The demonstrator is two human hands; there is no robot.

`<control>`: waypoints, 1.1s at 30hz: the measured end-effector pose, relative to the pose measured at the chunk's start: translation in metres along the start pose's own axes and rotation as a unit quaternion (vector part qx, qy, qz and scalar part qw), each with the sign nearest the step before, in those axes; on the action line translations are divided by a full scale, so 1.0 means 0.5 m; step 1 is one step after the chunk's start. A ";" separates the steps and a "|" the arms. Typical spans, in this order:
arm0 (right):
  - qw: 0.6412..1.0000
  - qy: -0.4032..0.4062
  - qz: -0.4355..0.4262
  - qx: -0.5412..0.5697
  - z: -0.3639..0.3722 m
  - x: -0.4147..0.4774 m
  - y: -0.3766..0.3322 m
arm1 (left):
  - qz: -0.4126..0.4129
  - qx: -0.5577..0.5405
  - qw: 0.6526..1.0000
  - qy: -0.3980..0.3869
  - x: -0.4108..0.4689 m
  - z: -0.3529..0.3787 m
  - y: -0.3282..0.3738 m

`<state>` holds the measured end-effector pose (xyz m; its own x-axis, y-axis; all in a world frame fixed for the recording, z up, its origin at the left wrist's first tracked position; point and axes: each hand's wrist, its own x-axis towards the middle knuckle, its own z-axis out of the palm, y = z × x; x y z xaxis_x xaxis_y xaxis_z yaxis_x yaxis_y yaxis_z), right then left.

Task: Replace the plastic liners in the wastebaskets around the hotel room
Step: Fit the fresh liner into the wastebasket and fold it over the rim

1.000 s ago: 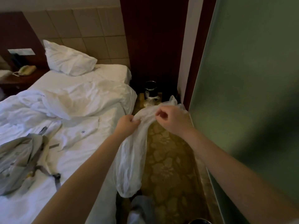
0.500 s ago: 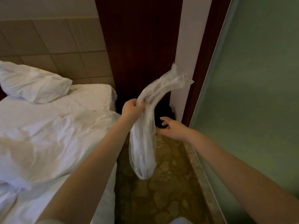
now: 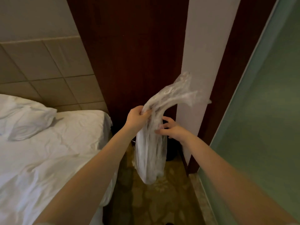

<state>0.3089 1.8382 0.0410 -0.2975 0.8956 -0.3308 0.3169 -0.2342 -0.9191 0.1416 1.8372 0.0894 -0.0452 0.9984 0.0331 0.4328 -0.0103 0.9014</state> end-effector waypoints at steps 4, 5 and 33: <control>0.998 -0.065 0.014 0.000 -0.061 0.110 -0.045 | 0.007 -0.013 0.999 0.029 0.142 0.014 0.004; 0.997 -0.071 0.014 -0.001 -0.068 0.137 -0.049 | 0.007 -0.015 0.999 0.033 0.172 0.019 -0.001; 0.936 0.328 0.119 -0.040 -0.298 0.892 0.277 | -0.056 0.084 0.974 -0.203 0.935 0.322 -0.486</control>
<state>0.3543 2.2618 -0.2018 0.3988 0.8671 -0.2984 0.3781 -0.4520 -0.8080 0.1602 2.3155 -0.1837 0.2448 0.9327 -0.2650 0.5880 0.0745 0.8054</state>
